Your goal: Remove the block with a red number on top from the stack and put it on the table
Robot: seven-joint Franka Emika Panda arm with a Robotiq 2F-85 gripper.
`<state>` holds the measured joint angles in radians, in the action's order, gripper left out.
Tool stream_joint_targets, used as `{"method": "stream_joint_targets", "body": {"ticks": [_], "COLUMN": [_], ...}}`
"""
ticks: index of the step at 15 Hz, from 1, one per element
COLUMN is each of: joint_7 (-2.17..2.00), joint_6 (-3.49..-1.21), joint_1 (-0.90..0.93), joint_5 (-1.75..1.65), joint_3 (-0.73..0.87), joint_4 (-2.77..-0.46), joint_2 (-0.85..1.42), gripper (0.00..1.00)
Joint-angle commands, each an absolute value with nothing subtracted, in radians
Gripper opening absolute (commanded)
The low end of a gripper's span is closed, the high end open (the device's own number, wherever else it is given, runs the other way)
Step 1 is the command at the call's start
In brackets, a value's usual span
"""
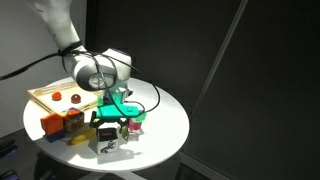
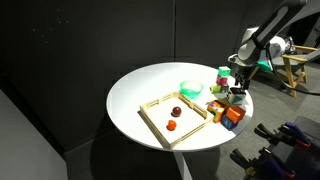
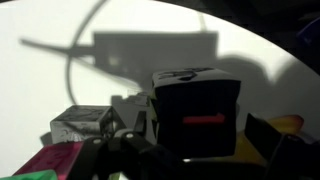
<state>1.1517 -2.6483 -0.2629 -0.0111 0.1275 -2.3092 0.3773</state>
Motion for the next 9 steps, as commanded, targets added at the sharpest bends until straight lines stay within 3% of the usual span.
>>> {"method": "stream_joint_targets", "body": {"ticks": [1, 9], "joint_7": [1.036, 0.733], "joint_6": [-2.637, -2.593], "joint_1": [-0.261, -0.241], "joint_5": [-0.021, -0.036], "joint_3": [0.128, 0.138], "joint_4": [-2.315, -2.326], "joint_2": [0.354, 0.319], "gripper": [1.00, 1.00]}}
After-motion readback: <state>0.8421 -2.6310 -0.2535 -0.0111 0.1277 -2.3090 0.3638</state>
